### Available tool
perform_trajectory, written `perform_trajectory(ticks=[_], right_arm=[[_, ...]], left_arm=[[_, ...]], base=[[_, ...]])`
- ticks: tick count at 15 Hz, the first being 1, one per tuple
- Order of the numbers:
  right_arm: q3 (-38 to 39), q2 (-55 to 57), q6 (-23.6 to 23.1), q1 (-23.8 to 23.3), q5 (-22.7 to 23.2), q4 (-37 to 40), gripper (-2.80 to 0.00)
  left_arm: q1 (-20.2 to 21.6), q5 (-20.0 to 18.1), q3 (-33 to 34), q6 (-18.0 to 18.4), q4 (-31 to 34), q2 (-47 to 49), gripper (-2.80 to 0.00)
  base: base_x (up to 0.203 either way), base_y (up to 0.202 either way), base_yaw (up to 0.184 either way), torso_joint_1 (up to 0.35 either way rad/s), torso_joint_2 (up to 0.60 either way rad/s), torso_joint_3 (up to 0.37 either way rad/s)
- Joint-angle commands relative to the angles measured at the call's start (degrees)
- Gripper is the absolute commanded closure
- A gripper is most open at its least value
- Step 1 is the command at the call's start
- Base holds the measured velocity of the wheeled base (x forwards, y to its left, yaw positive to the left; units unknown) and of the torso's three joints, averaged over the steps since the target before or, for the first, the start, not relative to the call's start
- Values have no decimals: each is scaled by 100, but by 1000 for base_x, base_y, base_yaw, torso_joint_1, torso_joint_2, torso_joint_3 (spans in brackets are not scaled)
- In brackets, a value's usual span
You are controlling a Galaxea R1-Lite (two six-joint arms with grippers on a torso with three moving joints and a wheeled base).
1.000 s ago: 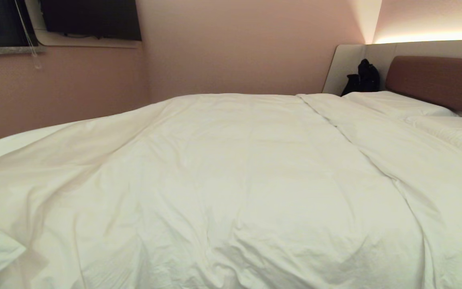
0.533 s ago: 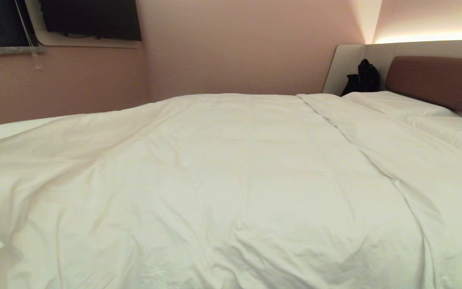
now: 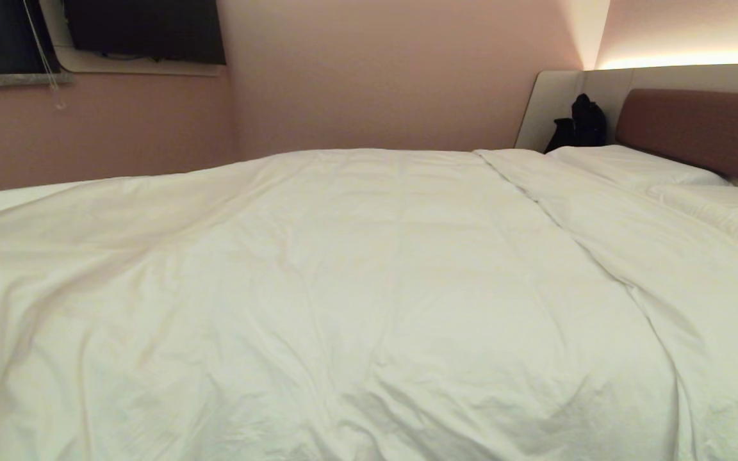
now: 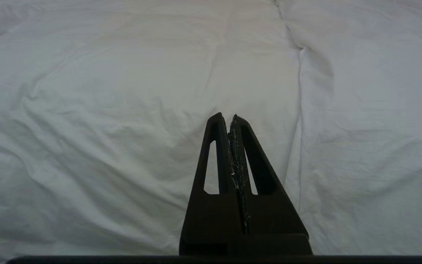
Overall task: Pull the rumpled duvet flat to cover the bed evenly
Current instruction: Flatten the corners of the folded blanket
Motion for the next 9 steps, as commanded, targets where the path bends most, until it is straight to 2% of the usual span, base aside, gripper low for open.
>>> perform_trajectory(ticks=[1, 4, 5, 9], right_arm=[[0, 6, -1, 2, 3, -2, 0], [0, 6, -1, 2, 3, -2, 0], [0, 6, -1, 2, 3, -2, 0], [0, 6, -1, 5, 3, -2, 0]], left_arm=[[61, 16, 83, 166, -344, 189, 0], [62, 12, 123, 193, -362, 254, 0], [62, 12, 152, 193, -362, 254, -280], [40, -53, 454, 281, -362, 272, -280]], base=[[0, 0, 0, 0, 0, 0], [0, 0, 0, 0, 0, 0], [0, 0, 0, 0, 0, 0], [0, 0, 0, 0, 0, 0]])
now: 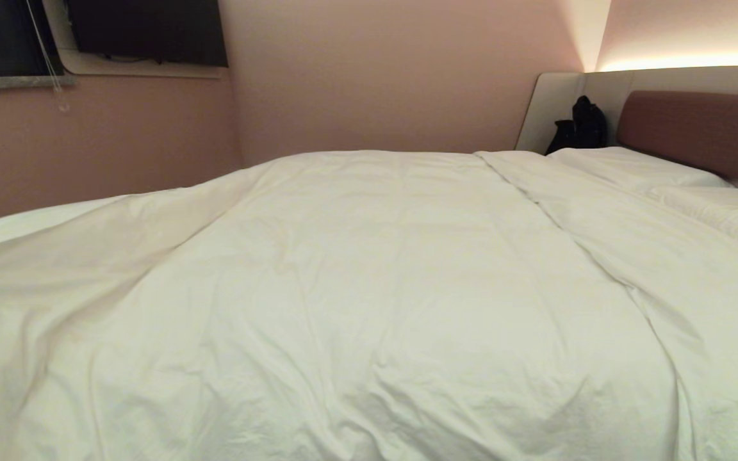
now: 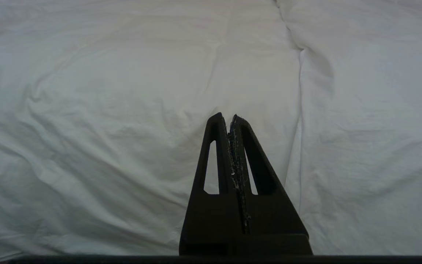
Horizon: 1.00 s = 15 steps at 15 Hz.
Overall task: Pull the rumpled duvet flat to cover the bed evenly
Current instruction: Flatten the corners of the folded blanket
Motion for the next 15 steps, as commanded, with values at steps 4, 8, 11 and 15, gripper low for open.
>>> perform_trajectory(ticks=[4, 8, 11, 15], right_arm=[[0, 6, -3, 0, 3, -2, 0], [0, 6, -3, 0, 3, -2, 0], [0, 6, -3, 0, 3, -2, 0], [0, 6, -3, 0, 3, -2, 0]], left_arm=[[-483, -177, 853, 443, -333, 158, -280], [-727, 232, 1100, 1091, -471, 931, -280], [-721, 864, 855, 1130, -587, 1599, -280], [-729, 992, 672, 764, -1042, 1710, -280]], base=[[0, 0, 0, 0, 0, 0], [0, 0, 0, 0, 0, 0], [0, 0, 0, 0, 0, 0], [0, 0, 0, 0, 0, 0]])
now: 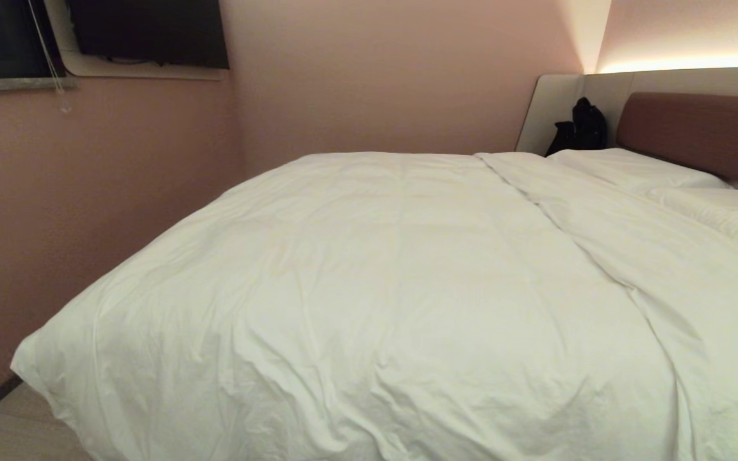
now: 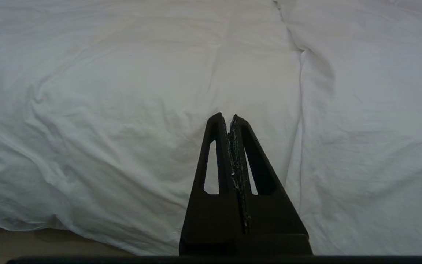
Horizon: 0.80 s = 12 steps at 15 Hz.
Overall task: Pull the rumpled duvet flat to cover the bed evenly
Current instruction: Flatten the corners of the folded blanket
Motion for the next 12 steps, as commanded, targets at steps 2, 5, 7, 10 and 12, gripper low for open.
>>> perform_trajectory(ticks=[2, 5, 7, 10, 12], right_arm=[[0, 6, -4, 2, 2, -1, 0], [0, 6, -4, 2, 2, -1, 0], [0, -2, -4, 2, 10, -1, 0], [0, 6, -4, 2, 2, -1, 0], [0, 6, -4, 2, 2, -1, 0]], left_arm=[[-47, -7, -167, -258, -146, 76, -280], [-161, -211, -235, -596, -132, -196, -280], [-322, -490, -209, -887, -58, -614, -280], [-697, -619, -157, -1321, 259, -1433, -280], [-1008, -633, -156, -1568, 719, -2097, -280]], base=[[0, 0, 0, 0, 0, 0], [0, 0, 0, 0, 0, 0], [0, 0, 0, 0, 0, 0], [0, 0, 0, 0, 0, 0], [0, 0, 0, 0, 0, 0]])
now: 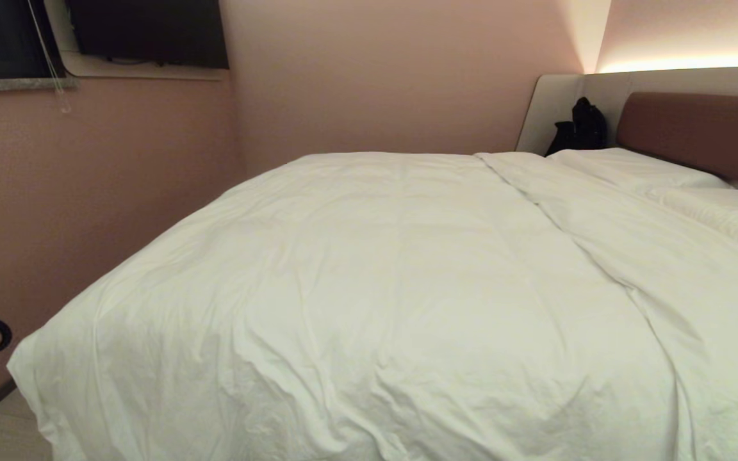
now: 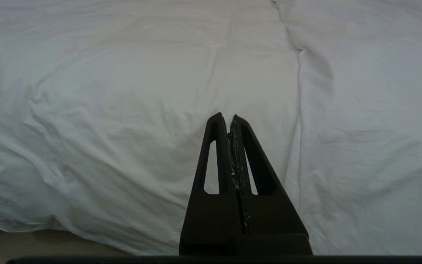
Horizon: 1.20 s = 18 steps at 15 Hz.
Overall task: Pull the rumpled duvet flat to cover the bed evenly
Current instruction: Flatten the corners of the folded blanket
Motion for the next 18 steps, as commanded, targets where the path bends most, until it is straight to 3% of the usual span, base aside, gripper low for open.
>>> perform_trajectory(ticks=[1, 3, 6, 7, 11, 12, 16, 18], right_arm=[[0, 6, -3, 2, 0, 0, 0], [0, 6, -3, 2, 0, 0, 0], [0, 6, -3, 2, 0, 0, 0], [0, 6, -3, 2, 0, 0, 0], [0, 0, -3, 2, 0, 0, 0], [0, 6, -3, 2, 0, 0, 0], [0, 6, -3, 5, 0, 0, 0], [0, 6, -3, 2, 0, 0, 0]], left_arm=[[-421, 0, -10, -225, 548, -1317, -280], [-956, -88, -66, -539, 1546, -2324, -280], [-2112, -375, -299, -1253, 3874, -3661, -280], [-2307, -518, -401, -1517, 4290, -3832, -280], [-2426, -1460, -535, -1668, 5085, -4651, -280], [-2431, -1693, -544, -1676, 5234, -4768, 0], [-2426, -2333, -465, -1668, 5469, -5399, 0], [-2426, -2337, -423, -1646, 5676, -5722, 0]], base=[[0, 0, 0, 0, 0, 0], [0, 0, 0, 0, 0, 0], [0, 0, 0, 0, 0, 0], [0, 0, 0, 0, 0, 0], [0, 0, 0, 0, 0, 0], [0, 0, 0, 0, 0, 0], [0, 0, 0, 0, 0, 0], [0, 0, 0, 0, 0, 0]])
